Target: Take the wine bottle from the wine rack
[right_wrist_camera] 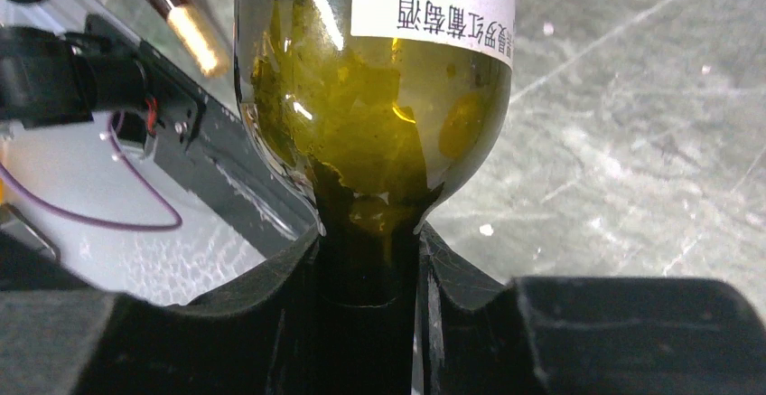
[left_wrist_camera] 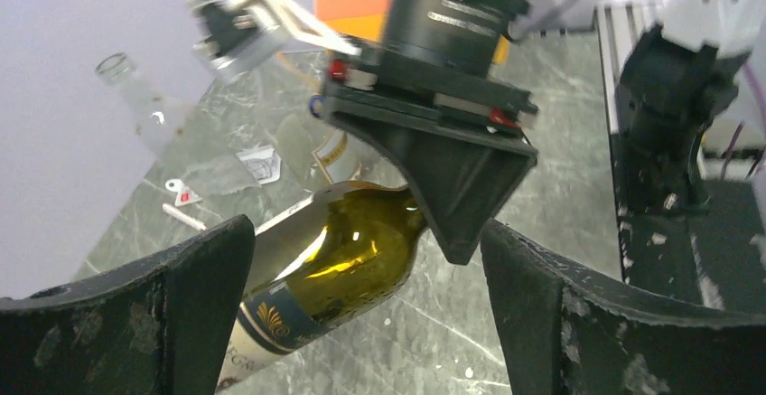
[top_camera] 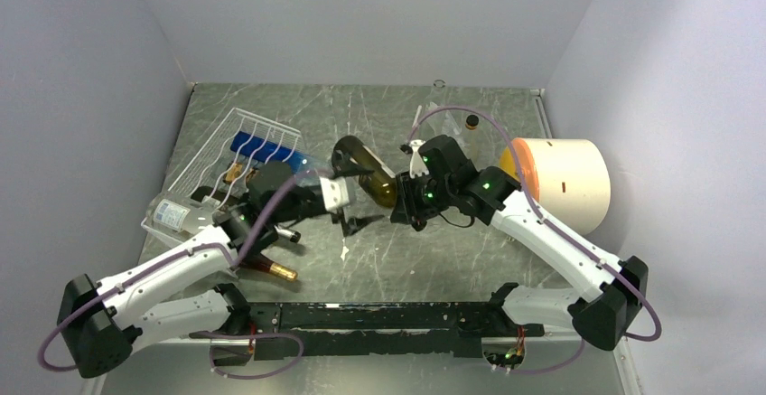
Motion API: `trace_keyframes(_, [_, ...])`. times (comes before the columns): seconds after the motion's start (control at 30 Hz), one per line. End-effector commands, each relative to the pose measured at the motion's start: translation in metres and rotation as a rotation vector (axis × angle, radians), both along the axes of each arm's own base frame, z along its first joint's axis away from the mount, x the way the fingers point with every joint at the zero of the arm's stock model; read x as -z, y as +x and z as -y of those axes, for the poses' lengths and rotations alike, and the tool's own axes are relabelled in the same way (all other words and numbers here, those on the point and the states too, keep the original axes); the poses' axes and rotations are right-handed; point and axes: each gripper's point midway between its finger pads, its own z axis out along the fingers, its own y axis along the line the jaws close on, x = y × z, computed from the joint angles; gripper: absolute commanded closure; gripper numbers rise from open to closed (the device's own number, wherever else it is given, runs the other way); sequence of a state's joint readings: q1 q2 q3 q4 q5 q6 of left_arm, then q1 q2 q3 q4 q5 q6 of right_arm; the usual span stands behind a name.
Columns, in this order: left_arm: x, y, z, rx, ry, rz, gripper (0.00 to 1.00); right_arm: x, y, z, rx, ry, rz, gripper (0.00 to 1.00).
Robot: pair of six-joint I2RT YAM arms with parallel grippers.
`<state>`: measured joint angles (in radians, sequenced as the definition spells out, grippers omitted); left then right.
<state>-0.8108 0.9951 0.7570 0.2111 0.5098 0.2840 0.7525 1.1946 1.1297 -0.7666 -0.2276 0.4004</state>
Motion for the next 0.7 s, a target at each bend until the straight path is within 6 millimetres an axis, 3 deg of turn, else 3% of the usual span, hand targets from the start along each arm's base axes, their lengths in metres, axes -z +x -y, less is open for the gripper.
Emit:
trace_keyframes(0.0, [0.024,-0.003,0.006,-0.08,0.153,0.259,0.02,-0.029,-0.013,0.002,-0.076,0.073,0.072,1.0])
trace_keyframes(0.2, [0.062,-0.014,0.031,-0.11,0.449,0.519,0.03,-0.023,-0.032,0.006,-0.118,0.091,0.028,1.0])
trace_keyframes(0.37, [0.052,-0.002,0.037,-0.172,0.427,0.602,0.03,-0.024,-0.047,0.012,-0.155,0.107,0.011,1.0])
trace_keyframes(0.67, [0.066,0.01,0.047,-0.159,0.432,0.596,0.0,-0.043,-0.072,0.015,-0.205,0.21,0.019,1.0])
